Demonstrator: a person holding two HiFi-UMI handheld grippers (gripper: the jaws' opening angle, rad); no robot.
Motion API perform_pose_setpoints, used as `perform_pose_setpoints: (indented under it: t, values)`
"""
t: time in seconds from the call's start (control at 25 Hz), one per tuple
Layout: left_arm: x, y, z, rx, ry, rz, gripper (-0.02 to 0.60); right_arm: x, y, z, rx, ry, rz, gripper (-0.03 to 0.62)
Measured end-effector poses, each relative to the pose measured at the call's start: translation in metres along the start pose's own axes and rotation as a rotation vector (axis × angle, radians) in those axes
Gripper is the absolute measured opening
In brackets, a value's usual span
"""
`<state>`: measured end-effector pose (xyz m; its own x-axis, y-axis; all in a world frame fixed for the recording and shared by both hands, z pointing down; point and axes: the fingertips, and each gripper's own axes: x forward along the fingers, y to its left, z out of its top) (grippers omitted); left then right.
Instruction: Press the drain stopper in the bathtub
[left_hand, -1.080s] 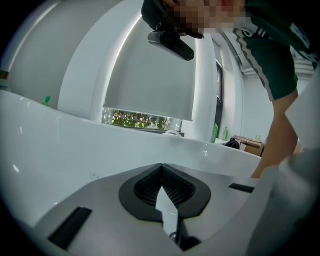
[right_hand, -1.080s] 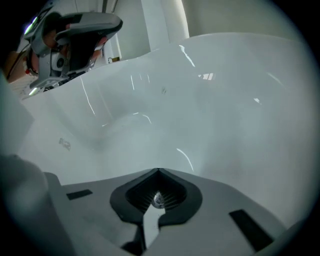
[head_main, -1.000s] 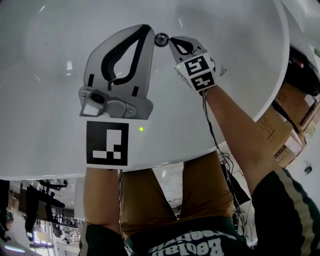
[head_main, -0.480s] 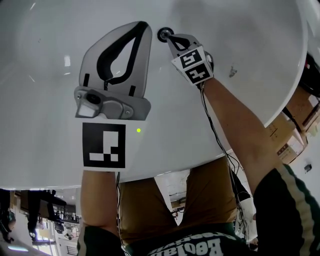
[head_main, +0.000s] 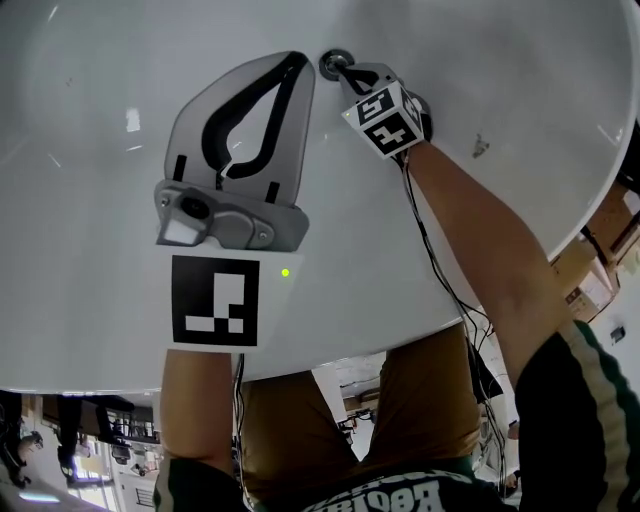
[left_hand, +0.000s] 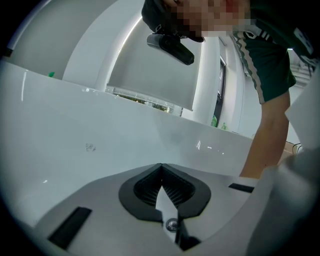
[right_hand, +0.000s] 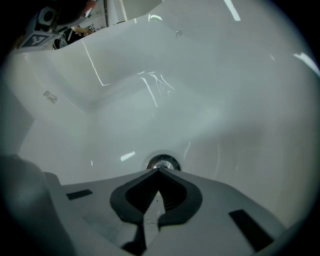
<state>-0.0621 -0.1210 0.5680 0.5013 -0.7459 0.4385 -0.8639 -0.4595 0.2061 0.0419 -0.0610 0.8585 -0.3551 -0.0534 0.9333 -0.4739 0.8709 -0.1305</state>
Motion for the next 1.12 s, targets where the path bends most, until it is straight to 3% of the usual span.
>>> perform_pose_setpoints:
  t: [0.2, 0.68, 0.96, 1.12]
  values:
    - [0.002, 0.001, -0.010, -0.020, 0.014, 0.028, 0.006, 0.010, 0.001, -0.002, -0.052, 0.017, 0.019, 0.014]
    - [0.006, -0.001, -0.022, -0.033, 0.033, 0.010, 0.006, 0.027, -0.006, -0.009, -0.087, 0.079, 0.040, 0.014]
    - [0.005, 0.000, -0.021, -0.081, 0.015, -0.016, 0.006, 0.030, -0.011, -0.005, -0.067, 0.103, -0.001, 0.014]
    - [0.006, 0.001, -0.023, -0.099, 0.020, -0.010, 0.006, 0.028, -0.012, -0.008, -0.124, 0.153, 0.015, 0.014]
